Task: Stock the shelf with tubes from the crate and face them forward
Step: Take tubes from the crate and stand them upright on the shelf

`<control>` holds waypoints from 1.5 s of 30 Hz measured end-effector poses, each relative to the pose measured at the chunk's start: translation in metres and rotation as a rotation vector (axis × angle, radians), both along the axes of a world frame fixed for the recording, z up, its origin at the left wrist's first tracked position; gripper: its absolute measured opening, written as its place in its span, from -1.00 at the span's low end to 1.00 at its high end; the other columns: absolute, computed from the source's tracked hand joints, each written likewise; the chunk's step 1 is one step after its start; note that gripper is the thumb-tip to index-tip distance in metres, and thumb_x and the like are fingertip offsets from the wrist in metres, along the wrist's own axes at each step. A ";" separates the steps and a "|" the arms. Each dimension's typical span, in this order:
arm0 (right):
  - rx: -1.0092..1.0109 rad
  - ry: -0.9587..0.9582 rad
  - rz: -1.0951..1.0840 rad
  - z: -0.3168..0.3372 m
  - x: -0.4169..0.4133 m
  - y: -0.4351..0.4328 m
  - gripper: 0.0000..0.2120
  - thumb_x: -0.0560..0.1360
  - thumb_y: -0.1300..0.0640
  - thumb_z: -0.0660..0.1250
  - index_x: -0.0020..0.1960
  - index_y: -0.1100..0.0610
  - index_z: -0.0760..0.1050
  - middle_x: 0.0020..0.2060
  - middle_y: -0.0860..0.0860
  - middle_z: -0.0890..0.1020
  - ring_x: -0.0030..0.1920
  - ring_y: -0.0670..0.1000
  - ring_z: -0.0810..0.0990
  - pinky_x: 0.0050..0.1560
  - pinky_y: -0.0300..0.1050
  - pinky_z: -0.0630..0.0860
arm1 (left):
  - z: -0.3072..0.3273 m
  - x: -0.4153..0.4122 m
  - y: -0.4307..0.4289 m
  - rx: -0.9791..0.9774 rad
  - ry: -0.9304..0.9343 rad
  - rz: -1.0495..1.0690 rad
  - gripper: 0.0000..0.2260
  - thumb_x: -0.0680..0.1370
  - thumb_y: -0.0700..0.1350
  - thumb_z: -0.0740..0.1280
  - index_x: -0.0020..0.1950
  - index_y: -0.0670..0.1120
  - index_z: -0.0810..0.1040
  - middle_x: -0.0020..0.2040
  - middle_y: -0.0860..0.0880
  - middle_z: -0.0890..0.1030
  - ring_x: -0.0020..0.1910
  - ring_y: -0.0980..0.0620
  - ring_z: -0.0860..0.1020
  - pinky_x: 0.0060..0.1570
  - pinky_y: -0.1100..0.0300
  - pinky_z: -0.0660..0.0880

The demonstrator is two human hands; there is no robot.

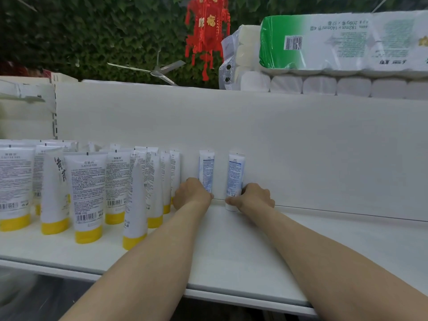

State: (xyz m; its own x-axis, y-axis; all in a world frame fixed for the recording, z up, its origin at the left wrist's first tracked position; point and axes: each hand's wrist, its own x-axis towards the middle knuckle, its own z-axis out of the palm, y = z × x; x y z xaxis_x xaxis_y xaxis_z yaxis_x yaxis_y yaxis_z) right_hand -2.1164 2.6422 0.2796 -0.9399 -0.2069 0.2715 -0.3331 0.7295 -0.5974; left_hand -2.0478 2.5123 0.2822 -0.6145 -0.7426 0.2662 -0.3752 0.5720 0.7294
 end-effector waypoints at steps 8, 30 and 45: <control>0.024 0.000 -0.010 0.000 0.000 0.000 -0.55 0.29 -0.24 0.48 0.04 0.01 0.52 -0.02 0.00 0.60 0.18 0.10 0.46 0.20 0.02 0.43 | -0.001 -0.002 -0.002 -0.001 -0.002 -0.007 -0.59 0.40 0.05 0.52 0.17 -0.07 0.53 0.16 -0.08 0.59 0.14 -0.14 0.56 -0.10 0.13 0.45; 0.049 -0.007 -0.028 0.003 0.003 -0.001 -0.57 0.31 -0.18 0.46 0.06 0.01 0.49 -0.02 0.02 0.59 0.18 0.10 0.46 0.19 0.03 0.45 | -0.004 -0.008 -0.004 0.003 -0.046 0.005 -0.49 0.36 0.00 0.53 0.23 -0.09 0.46 0.16 -0.07 0.57 0.14 -0.14 0.55 -0.07 0.09 0.49; 0.069 0.001 -0.032 0.003 0.004 0.000 -0.63 0.34 -0.19 0.46 -0.02 -0.02 0.43 -0.10 0.00 0.53 0.19 0.10 0.44 0.17 0.02 0.44 | -0.003 -0.006 -0.001 0.019 -0.044 0.024 -0.44 0.37 0.00 0.53 0.26 -0.12 0.39 0.18 -0.10 0.56 0.16 -0.16 0.54 0.01 0.05 0.53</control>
